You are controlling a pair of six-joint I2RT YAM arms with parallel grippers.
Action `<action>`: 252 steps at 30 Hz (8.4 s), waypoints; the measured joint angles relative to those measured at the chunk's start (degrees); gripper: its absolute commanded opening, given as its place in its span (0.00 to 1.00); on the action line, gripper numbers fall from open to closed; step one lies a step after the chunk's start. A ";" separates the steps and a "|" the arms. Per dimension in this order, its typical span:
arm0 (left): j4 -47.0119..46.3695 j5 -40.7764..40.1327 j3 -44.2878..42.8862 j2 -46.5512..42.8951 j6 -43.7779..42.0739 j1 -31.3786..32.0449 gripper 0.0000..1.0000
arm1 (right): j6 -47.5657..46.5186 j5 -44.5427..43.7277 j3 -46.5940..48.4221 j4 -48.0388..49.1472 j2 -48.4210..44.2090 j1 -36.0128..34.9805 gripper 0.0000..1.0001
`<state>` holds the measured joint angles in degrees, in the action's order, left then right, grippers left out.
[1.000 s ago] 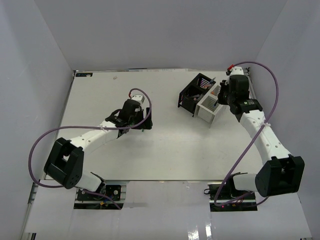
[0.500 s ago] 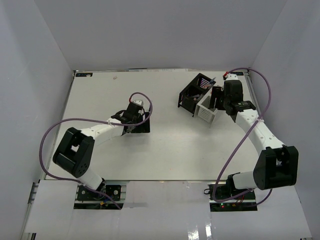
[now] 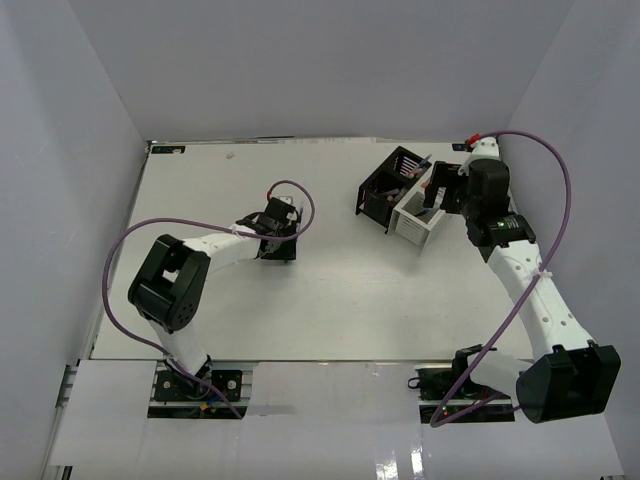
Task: Sort the stationery into containers
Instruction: Place the pen in the storage box, then pick up the pen from the center of the board, then place the pen in the storage box, then pick up the pen from the center of the board, then place the pen in the storage box, then reset both arms
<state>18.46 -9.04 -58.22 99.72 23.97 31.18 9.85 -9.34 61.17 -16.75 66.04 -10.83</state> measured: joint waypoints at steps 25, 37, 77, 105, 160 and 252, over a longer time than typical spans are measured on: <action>-0.33 0.98 5.92 -15.98 -4.98 -0.35 0.00 | 0.98 24.74 6.05 0.33 7.69 -5.18 0.92; -14.08 22.73 9.14 -30.82 -23.10 -0.31 0.00 | 8.07 37.44 15.30 0.28 17.81 -16.63 0.93; -14.64 25.73 9.11 -30.34 -23.69 0.13 0.98 | 9.90 31.45 14.12 1.75 17.51 -16.00 0.08; -1.49 3.17 -4.63 -2.38 0.50 -0.33 0.90 | 2.84 4.79 3.91 -0.76 14.05 1.29 0.68; -15.76 27.30 5.88 -25.81 -25.64 1.57 0.02 | 12.22 38.25 18.84 1.25 24.50 -17.35 0.99; -1.68 -14.69 9.38 -63.93 -12.61 -7.76 0.98 | -13.55 -26.34 -7.43 -9.51 -51.47 -3.06 0.90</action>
<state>16.78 -23.73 -48.84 35.79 11.35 23.42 -3.70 -35.68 53.74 -26.26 14.57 -13.89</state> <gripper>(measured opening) 0.979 0.900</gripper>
